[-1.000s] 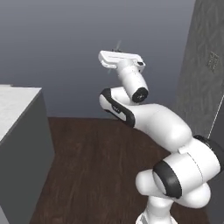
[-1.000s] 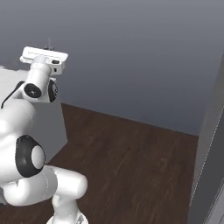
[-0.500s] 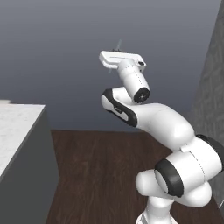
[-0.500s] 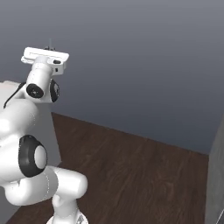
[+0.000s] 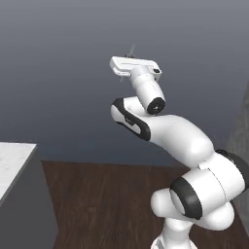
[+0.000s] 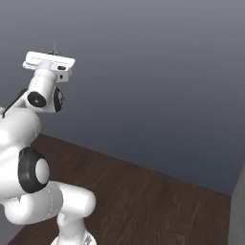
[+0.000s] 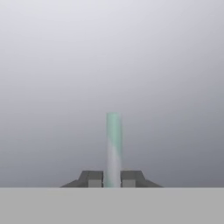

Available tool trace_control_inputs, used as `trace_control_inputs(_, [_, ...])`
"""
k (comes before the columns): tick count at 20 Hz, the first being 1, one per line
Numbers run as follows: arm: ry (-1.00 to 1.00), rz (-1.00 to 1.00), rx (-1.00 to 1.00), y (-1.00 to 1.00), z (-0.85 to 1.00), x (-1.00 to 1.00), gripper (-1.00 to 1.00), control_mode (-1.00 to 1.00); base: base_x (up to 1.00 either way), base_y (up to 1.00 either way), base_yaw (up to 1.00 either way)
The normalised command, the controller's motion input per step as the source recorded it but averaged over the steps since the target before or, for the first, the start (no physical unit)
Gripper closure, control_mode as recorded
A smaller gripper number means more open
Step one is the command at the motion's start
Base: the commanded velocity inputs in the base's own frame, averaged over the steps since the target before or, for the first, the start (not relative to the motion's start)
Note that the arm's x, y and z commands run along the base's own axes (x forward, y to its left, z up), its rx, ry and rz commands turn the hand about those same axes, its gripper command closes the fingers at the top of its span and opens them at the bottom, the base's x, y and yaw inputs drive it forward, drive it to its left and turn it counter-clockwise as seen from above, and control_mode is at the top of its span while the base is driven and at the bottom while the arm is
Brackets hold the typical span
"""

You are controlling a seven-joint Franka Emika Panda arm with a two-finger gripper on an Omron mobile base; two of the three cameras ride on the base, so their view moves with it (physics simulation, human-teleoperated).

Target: Take a straw from the drawer in front and place it inside the glass cup on the dining counter.

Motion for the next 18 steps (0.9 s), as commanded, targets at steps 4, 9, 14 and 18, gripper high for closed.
trace_control_inputs(4, [0.00,0.00,0.00,0.00,0.00,0.00,1.00,1.00,1.00,0.00,0.20])
trace_control_inputs(9, [0.00,0.00,0.00,0.00,0.00,0.00,1.00,1.00,1.00,0.00,0.31])
trace_control_inputs(14, [0.00,0.00,0.00,0.00,0.00,0.00,1.00,1.00,1.00,0.00,0.51])
trace_control_inputs(18, [0.00,0.00,0.00,0.00,0.00,0.00,1.00,1.00,1.00,-0.02,0.59])
